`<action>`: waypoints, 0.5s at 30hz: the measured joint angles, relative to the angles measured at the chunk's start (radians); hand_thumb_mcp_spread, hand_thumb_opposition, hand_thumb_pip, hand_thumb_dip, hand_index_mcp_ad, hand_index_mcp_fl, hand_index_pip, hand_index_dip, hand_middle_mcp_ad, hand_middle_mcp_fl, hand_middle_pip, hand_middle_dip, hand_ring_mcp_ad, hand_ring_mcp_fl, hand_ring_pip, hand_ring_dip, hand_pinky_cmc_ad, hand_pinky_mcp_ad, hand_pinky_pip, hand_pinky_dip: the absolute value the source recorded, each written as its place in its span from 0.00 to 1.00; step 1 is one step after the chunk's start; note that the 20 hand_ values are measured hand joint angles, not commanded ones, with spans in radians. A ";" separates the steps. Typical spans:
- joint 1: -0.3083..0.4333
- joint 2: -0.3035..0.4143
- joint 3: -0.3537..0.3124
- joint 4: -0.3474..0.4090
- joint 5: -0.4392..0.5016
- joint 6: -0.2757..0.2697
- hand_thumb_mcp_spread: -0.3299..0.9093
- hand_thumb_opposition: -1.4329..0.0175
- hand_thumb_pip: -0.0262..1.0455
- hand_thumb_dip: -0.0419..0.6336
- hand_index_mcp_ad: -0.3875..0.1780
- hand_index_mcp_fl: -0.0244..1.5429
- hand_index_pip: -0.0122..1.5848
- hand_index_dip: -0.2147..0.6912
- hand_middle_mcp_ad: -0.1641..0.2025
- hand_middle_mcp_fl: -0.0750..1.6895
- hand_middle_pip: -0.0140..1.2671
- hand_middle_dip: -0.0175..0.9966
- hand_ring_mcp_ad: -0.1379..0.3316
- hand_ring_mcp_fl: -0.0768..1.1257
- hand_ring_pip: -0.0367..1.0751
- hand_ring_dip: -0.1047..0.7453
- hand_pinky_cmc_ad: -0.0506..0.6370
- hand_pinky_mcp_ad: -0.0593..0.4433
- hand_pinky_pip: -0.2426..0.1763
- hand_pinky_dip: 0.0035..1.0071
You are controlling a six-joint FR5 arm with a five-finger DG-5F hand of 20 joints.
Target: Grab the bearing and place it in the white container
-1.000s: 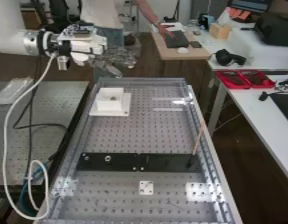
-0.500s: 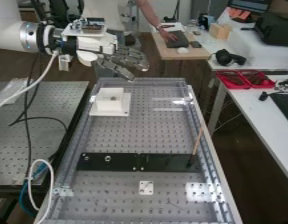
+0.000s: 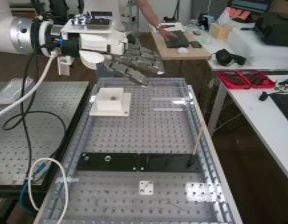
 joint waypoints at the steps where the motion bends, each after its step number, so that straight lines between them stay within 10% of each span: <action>1: -0.001 0.001 0.000 0.002 0.000 0.000 0.49 0.52 0.51 0.25 0.47 0.12 0.09 0.35 0.52 0.08 0.12 0.23 0.54 0.07 0.13 0.24 0.60 0.70 0.40 0.32; 15: -0.003 0.041 -0.027 0.032 0.007 0.032 0.48 0.52 0.53 0.25 0.47 0.12 0.09 0.35 0.52 0.08 0.12 0.23 0.54 0.07 0.13 0.24 0.60 0.70 0.40 0.32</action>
